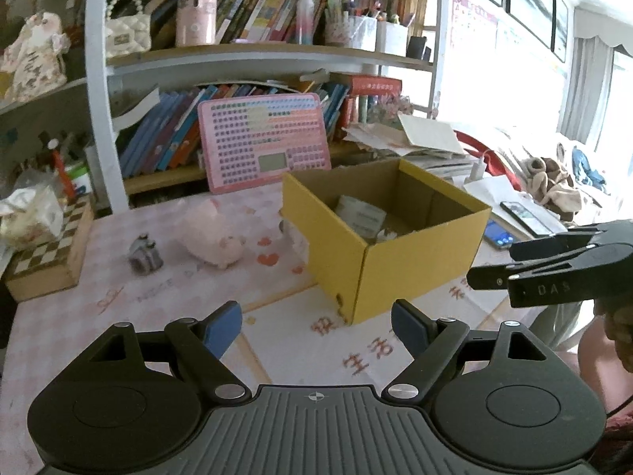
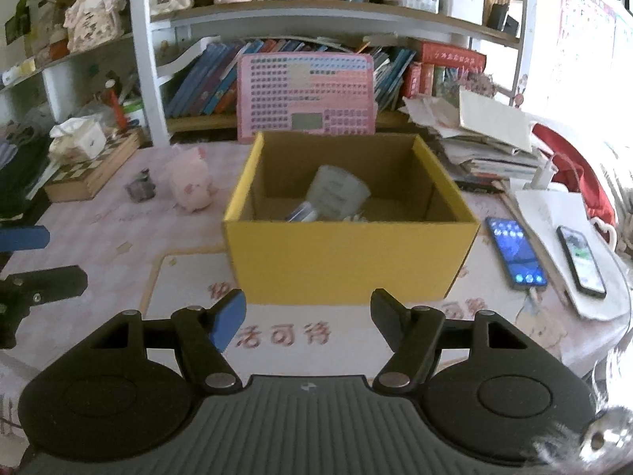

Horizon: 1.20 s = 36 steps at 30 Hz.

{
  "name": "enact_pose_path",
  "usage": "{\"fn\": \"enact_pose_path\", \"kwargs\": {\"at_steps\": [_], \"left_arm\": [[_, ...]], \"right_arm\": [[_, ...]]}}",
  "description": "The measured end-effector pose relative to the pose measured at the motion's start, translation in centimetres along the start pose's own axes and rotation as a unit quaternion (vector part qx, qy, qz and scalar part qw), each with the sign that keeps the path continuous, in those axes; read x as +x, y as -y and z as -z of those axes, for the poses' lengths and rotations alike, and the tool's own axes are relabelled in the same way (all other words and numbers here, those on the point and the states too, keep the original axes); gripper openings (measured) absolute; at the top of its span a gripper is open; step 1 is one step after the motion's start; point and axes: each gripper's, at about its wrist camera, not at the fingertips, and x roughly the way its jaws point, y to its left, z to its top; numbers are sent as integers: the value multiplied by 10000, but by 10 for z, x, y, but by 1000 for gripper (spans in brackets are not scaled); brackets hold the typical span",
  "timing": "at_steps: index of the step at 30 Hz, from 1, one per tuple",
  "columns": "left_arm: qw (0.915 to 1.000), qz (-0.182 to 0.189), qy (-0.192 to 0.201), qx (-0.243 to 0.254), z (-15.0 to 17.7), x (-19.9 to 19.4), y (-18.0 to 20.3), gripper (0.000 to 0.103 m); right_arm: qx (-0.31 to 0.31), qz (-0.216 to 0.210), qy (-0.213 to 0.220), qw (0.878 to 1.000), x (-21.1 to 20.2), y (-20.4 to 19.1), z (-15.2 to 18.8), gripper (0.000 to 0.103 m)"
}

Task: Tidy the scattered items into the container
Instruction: 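Withdraw both open grippers from the yellow box back over the table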

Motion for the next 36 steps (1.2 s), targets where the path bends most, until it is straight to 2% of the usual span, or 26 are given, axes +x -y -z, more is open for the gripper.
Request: {"fn": "enact_pose_path", "kwargs": {"at_steps": [10, 27, 29, 31, 36], "left_arm": [[9991, -359, -144, -189, 25, -15, -23, 85], [9958, -693, -447, -397, 45, -27, -45, 86], [9954, -731, -468, -404, 47, -29, -48, 87], [9950, -769, -490, -417, 50, -31, -51, 93], [9938, -883, -509, -451, 54, -35, -57, 93]], "right_arm": [[-143, -209, -223, 9994, -1, -44, 20, 71], [-580, -681, -353, 9954, 7, -93, 18, 75], [-637, -739, -368, 9945, 9, -99, 18, 75], [-683, -795, -384, 9938, 10, -105, 18, 76], [-823, -925, -443, 9913, 15, -119, 17, 77]]}}
